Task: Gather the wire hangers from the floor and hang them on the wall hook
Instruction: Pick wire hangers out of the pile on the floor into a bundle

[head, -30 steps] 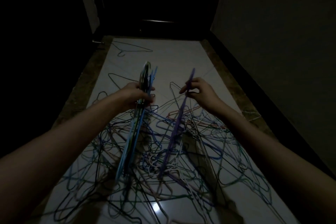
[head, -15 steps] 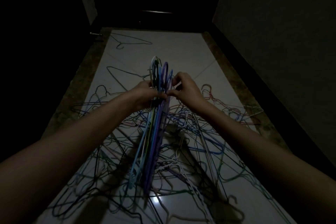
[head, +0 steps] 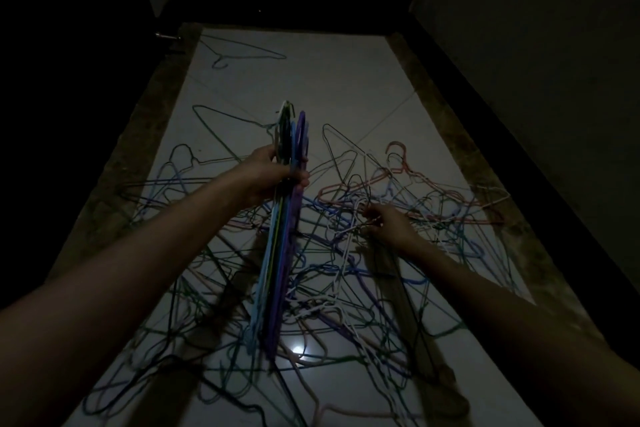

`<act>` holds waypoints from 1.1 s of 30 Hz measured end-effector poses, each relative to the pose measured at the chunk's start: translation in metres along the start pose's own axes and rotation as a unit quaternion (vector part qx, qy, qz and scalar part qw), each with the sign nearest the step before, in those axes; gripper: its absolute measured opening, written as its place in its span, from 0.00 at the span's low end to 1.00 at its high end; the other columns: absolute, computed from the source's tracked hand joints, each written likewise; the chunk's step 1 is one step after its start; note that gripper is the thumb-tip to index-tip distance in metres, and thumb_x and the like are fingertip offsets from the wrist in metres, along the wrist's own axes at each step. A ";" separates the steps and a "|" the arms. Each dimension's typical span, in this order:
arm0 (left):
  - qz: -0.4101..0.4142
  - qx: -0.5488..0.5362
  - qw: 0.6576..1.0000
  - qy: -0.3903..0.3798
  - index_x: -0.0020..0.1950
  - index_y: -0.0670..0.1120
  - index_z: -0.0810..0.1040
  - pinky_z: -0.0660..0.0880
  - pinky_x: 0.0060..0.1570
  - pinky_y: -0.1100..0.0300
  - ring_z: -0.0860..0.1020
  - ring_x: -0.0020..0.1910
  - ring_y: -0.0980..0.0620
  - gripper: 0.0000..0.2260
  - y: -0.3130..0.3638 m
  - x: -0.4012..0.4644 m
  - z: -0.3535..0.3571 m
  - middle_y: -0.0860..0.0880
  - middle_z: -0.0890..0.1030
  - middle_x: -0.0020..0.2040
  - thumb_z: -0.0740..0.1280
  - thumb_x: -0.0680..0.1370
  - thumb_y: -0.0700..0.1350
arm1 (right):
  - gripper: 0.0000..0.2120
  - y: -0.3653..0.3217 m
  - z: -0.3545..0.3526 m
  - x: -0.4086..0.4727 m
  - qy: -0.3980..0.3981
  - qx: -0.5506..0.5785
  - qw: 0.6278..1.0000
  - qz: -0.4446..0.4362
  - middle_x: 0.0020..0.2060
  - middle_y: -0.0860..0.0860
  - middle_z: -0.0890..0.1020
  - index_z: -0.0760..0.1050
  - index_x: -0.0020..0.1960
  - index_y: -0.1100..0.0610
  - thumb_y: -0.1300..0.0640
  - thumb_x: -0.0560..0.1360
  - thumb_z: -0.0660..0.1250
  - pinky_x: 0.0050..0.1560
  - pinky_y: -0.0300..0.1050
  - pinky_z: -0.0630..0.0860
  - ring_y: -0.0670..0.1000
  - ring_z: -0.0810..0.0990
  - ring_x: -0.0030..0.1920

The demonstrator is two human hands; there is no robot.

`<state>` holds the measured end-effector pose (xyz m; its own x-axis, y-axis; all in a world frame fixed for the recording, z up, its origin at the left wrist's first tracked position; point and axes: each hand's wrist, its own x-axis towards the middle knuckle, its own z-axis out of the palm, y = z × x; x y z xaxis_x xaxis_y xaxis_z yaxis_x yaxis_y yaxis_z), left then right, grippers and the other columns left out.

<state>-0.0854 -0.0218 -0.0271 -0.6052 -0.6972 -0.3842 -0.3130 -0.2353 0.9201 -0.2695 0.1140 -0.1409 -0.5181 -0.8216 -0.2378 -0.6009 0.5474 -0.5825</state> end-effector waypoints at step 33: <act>0.022 0.011 0.999 -0.026 0.44 0.44 0.75 0.77 0.33 0.60 0.79 0.35 0.49 0.11 -0.020 0.015 0.009 0.45 0.77 0.35 0.63 0.74 0.27 | 0.07 0.024 0.013 -0.004 0.061 0.105 0.992 0.045 0.39 0.54 0.77 0.70 0.43 0.60 0.62 0.74 0.68 0.28 0.32 0.66 0.47 0.74 0.35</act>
<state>-0.0951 -0.0213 -0.0521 -0.6553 -0.6711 -0.3467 -0.3007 -0.1892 0.9348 -0.2734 0.1283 -0.1640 -0.6415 -0.7383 -0.2084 -0.4155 0.5627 -0.7146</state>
